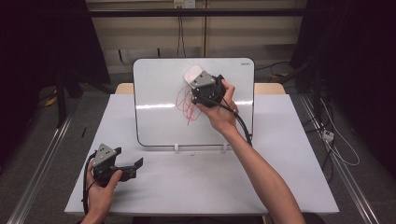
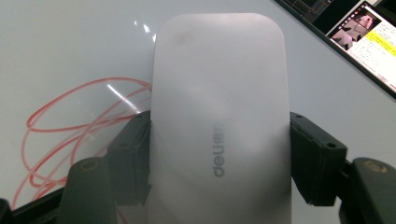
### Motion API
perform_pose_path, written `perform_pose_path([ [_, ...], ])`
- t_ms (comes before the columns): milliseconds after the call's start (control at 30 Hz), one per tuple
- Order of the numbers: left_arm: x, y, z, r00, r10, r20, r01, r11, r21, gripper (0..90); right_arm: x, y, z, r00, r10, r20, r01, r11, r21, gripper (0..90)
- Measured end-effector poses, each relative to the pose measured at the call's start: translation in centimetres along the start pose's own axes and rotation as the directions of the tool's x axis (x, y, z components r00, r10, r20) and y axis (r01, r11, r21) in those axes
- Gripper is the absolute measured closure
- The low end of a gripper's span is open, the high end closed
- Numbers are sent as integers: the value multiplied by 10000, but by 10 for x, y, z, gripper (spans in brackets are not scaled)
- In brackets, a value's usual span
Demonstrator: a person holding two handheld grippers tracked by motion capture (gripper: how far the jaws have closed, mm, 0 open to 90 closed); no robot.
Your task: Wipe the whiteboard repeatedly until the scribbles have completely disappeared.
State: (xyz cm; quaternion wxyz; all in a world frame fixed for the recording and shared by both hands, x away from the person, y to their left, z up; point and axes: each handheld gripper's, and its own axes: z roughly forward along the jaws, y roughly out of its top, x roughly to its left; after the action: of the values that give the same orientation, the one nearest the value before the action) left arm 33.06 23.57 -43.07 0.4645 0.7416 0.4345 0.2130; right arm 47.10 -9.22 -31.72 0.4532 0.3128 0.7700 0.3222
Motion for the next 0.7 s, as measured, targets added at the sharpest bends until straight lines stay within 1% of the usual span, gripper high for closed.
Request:
perform_pose_path([
  [67, 0, 0, 0, 10000, 84, -15, -84, 10000, -10, 52, 4, -1, 0, 10000, -71, -39, 71, 10000, 1, 316],
  [167, -1, 0, 0, 10000, 21, -9, -21, 10000, -45, 52, 9, -3, -1, 9998, -171, -99, 171, 9999, -2, 316],
  [200, 0, 0, 0, 10000, 82, -21, -82, 10000, 10, 52, 9, -3, -1, 9998, -171, -99, 171, 9999, -2, 316],
  [300, 0, 0, 0, 10000, 88, -25, -88, 10000, 10, 52, 13, -4, -1, 9995, -253, -163, 254, 9997, 12, 315],
  [333, -1, 0, 1, 10000, 28, -22, -28, 10000, -37, 52, 14, -4, -1, 9995, -270, -186, 271, 9996, 22, 316],
  [467, -1, 0, 1, 10000, 81, -19, -80, 10000, 8, 52, 17, -6, -1, 9992, -293, -268, 294, 9996, 15, 316],
  [633, -1, 0, 1, 10000, 91, -27, -91, 10000, 12, 52, 24, -7, -1, 9983, -446, -380, 448, 9990, 41, 316],
  [700, -1, 0, 1, 10000, 64, -8, -64, 10000, 18, 52, 24, -6, -2, 9981, -456, -418, 460, 9989, 72, 316],
])
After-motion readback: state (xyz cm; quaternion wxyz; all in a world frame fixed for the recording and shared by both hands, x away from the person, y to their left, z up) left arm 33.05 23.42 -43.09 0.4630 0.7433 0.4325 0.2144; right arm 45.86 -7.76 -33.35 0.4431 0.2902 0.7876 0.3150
